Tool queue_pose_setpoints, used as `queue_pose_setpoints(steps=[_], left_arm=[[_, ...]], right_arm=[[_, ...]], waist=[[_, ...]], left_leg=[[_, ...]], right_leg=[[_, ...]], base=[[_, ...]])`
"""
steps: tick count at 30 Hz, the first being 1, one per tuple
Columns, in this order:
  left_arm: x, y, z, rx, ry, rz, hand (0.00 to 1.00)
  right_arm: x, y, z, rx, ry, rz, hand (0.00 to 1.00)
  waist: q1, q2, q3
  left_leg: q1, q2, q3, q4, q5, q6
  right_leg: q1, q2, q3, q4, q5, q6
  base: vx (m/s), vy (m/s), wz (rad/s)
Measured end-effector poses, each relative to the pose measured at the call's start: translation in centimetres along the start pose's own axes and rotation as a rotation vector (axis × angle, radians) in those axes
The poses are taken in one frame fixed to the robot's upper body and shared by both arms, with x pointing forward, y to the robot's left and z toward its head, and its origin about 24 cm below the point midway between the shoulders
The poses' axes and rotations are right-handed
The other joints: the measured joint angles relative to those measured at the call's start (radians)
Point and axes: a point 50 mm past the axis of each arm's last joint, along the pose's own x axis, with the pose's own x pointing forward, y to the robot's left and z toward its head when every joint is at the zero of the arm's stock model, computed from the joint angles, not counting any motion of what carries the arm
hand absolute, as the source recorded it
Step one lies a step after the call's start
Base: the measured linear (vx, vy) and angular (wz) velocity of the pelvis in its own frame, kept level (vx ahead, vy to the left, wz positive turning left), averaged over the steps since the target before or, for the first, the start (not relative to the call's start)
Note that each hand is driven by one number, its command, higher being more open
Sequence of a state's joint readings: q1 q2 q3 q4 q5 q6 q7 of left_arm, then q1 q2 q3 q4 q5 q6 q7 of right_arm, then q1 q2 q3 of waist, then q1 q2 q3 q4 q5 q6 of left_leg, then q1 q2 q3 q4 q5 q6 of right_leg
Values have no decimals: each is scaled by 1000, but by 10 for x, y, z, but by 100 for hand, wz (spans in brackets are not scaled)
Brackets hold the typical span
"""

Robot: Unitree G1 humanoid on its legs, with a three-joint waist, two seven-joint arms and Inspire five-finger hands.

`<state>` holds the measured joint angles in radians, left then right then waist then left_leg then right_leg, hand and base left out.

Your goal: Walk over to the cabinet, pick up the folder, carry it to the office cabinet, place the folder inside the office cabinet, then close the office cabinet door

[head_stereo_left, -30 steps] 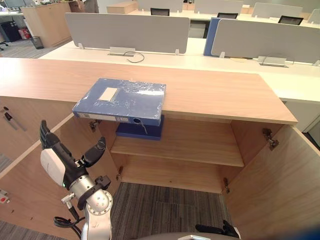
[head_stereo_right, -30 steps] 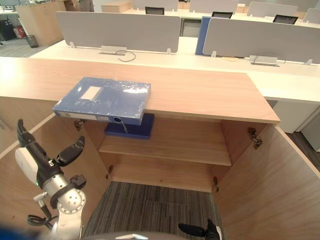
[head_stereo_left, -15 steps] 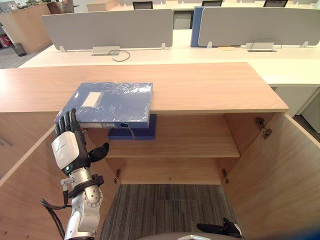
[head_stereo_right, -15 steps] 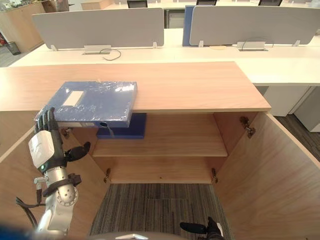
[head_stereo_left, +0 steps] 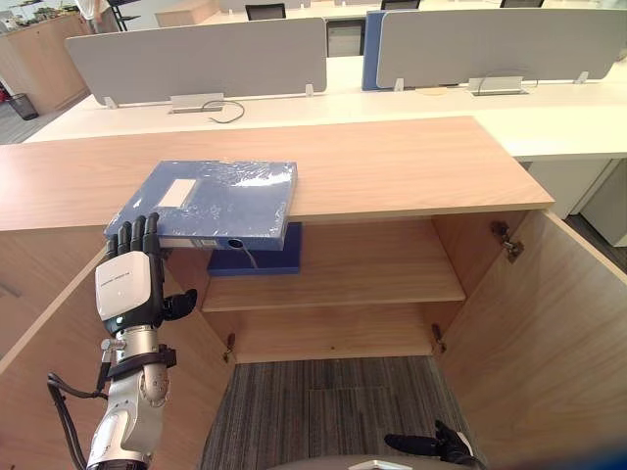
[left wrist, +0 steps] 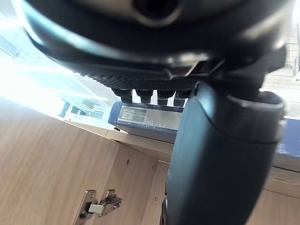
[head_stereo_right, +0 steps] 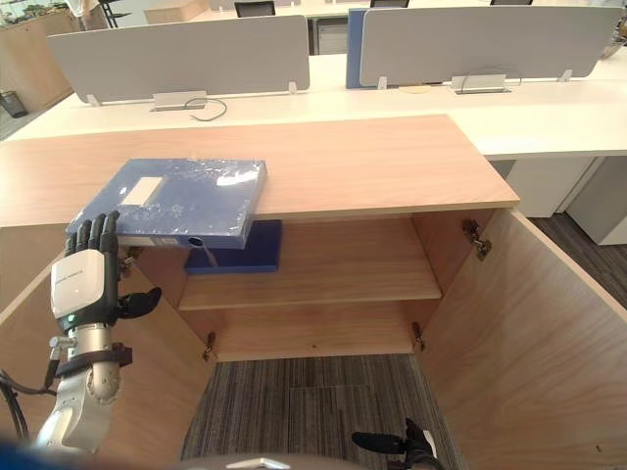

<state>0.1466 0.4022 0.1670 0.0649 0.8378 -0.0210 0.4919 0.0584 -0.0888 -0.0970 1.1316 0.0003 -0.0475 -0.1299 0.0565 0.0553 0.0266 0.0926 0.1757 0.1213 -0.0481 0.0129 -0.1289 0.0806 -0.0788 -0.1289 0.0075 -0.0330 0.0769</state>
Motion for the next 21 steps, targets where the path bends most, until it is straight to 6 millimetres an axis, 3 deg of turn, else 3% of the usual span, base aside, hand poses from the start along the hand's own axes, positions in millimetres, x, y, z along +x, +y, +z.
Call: queue_pose_setpoints(steps=[6,10,17,21], left_arm=[[19,10,9,-1,-50,57,100],[22,13,13,-9,-64,76,100],[27,38,37,-64,-170,222,100],[26,37,40,-67,-196,216,100]], right_arm=[[0,0,1,1,-3,0,100],[0,0,1,2,-4,0,100],[0,-1,1,-7,-6,-2,100],[0,-2,1,-21,-8,-4,100]], waist=[[-8,1,0],[-9,1,0],[-9,8,-3],[-9,14,-6]], left_leg=[[4,0,9,0,-1,2],[7,-1,12,0,-3,4],[8,-1,12,0,-3,6],[9,-1,11,0,-4,6]], right_leg=[[-6,0,13,4,1,-1],[-7,0,19,6,1,-1],[-7,0,19,8,1,-2],[-6,0,19,8,1,-2]], base=[[-10,15,-6],[-12,11,-5],[0,0,0],[0,0,0]])
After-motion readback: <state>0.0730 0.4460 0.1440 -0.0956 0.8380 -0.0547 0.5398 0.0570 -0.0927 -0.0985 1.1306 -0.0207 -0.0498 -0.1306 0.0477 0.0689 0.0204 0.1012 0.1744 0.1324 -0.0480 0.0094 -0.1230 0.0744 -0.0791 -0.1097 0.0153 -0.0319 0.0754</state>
